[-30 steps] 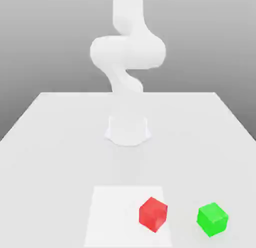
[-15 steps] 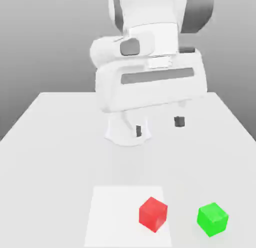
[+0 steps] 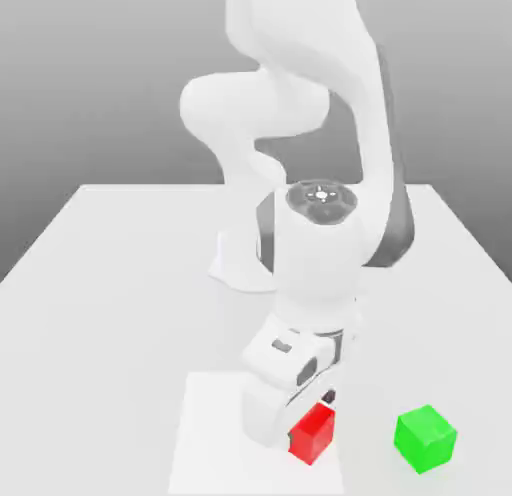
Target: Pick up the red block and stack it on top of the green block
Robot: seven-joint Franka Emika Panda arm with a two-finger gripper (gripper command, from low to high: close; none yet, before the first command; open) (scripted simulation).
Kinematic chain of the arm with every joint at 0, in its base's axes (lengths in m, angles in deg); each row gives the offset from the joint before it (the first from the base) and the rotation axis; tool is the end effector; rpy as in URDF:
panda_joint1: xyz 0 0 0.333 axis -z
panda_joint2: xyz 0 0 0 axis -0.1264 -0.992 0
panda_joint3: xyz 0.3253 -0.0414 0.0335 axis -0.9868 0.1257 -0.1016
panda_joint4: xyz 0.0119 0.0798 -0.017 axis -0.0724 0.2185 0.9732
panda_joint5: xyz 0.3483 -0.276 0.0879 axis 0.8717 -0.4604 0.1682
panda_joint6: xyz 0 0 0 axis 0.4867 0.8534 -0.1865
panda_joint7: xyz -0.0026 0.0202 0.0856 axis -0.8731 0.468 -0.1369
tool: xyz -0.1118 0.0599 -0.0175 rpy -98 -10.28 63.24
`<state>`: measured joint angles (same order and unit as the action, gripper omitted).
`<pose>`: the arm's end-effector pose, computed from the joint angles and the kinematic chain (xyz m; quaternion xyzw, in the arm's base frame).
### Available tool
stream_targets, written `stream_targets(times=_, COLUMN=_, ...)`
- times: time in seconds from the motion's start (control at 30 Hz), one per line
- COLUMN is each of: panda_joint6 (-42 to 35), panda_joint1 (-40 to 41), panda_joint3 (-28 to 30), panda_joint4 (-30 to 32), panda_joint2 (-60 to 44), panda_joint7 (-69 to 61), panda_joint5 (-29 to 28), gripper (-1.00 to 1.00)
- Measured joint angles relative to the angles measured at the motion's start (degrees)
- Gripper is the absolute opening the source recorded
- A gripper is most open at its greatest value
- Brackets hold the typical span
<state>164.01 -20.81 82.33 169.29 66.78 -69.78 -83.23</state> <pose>0.4488 0.0642 0.0832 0.9988 0.0485 0.0003 0.0005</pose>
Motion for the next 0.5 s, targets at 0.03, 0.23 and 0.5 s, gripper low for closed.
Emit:
stream_targets(times=0.03, panda_joint6=-0.03, panda_joint1=0.01, panda_joint3=0.00, panda_joint4=0.00, panda_joint2=0.00, panda_joint7=0.02, panda_joint5=-0.02, gripper=-1.00)
stream_targets(times=0.23, panda_joint6=-2.26, panda_joint1=-0.34, panda_joint3=0.52, panda_joint4=0.41, panda_joint2=2.65, panda_joint7=0.56, panda_joint5=-0.86, gripper=-1.00)
stream_targets(times=0.5, panda_joint6=-15.23, panda_joint1=-7.61, panda_joint3=-5.10, panda_joint4=-4.85, panda_joint2=10.36, panda_joint7=3.28, panda_joint5=-5.03, gripper=-1.00)
